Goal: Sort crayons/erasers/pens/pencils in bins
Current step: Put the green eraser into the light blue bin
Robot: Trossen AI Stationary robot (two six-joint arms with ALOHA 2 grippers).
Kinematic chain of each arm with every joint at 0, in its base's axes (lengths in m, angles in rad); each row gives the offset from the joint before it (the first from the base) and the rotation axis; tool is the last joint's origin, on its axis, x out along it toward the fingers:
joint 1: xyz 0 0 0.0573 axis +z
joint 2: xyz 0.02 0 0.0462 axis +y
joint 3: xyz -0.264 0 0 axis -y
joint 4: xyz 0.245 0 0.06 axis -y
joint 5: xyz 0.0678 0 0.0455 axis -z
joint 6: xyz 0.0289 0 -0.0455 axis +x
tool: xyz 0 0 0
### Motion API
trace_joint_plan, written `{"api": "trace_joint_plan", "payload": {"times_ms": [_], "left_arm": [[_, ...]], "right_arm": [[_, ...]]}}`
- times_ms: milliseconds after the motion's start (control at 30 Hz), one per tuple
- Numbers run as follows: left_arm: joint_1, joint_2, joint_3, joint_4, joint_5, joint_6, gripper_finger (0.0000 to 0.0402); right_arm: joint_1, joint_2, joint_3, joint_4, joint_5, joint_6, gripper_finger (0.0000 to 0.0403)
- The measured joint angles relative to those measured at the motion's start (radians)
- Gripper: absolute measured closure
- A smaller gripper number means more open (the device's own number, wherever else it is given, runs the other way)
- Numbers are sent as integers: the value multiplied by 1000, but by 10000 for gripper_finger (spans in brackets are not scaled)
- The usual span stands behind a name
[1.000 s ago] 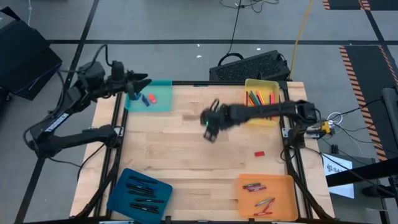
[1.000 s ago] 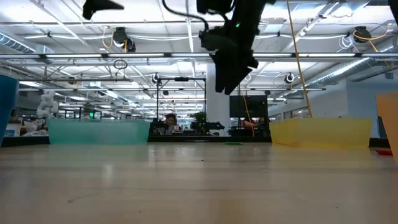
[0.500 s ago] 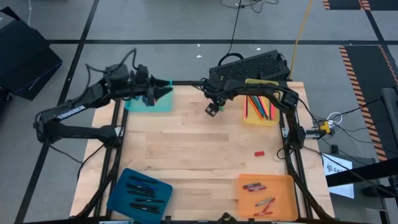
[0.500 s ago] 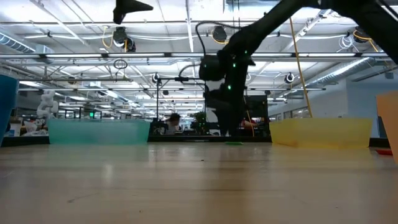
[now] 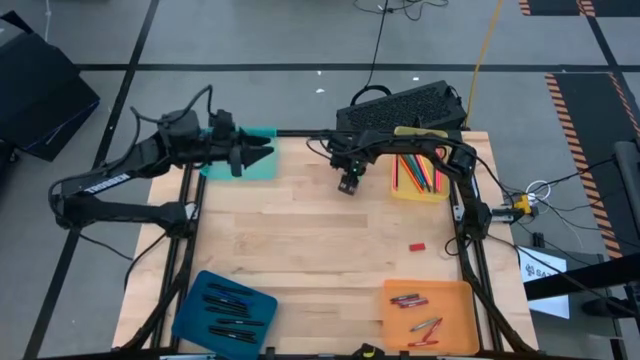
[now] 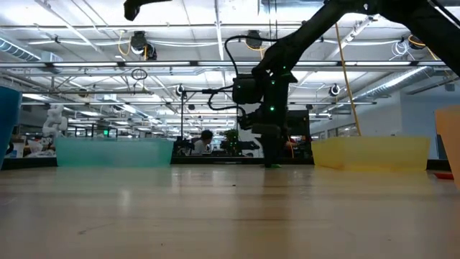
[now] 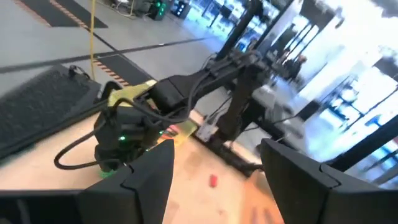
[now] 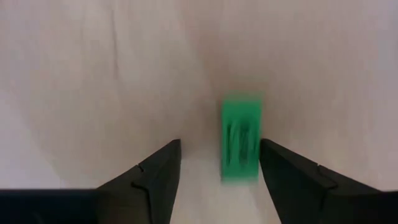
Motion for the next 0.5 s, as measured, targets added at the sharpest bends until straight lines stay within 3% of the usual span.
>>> {"api": "trace_joint_plan", "payload": {"times_ms": [200, 267, 400, 500], "left_arm": [[-18, -36, 0, -92, 13, -198, 160], [-31, -42, 0, -234, -1, -298, 160], [-86, -44, 0, -612, -109, -341, 160], [-139, -52, -2, -768, -183, -385, 160]], "right_arm": [[3, -4, -2, -60, 25, -50, 216], [3, -3, -2, -56, 26, -50, 231], [3, -2, -3, -16, 26, -50, 263], [1, -2, -5, 11, 27, -30, 283]]}}
